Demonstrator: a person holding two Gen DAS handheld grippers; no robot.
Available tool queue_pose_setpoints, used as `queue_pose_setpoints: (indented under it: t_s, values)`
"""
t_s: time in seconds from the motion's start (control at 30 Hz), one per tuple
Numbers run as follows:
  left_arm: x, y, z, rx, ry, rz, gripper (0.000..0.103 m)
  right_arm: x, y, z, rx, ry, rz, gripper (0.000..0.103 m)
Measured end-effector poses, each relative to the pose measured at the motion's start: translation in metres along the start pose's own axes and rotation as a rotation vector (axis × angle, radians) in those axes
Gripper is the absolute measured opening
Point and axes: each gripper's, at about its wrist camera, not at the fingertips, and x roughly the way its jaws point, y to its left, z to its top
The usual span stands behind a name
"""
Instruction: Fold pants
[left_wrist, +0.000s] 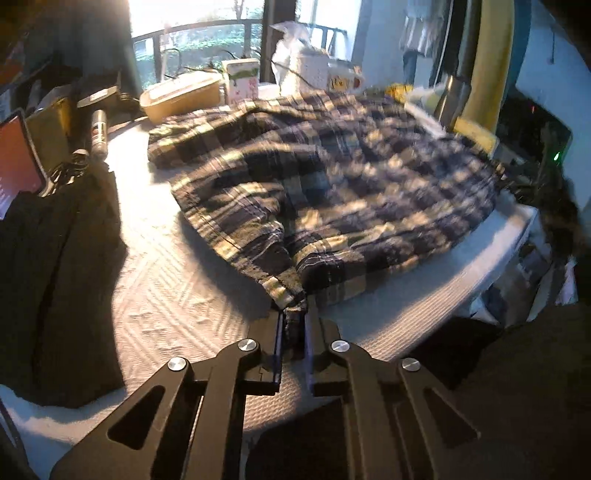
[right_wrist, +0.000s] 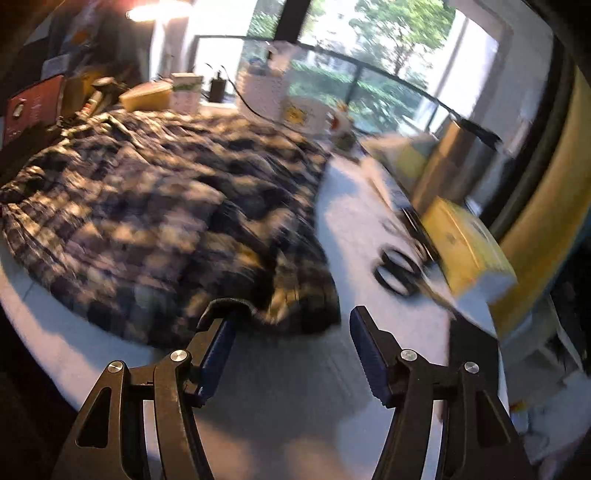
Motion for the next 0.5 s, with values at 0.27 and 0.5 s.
queue_pose_setpoints:
  t_s: [0.27,0.5]
  values:
    - [-0.059,0.011,0.017,-0.024,-0.080,-0.061,0.008,-0.010,0.018,0.023,0.016,-0.080,0.072,0.018]
    - [-0.063,0.001,0.010,0.022,0.010,-0.121,0.008,-0.058,0.008,0.024,0.043,-0.098,0.003,0.017]
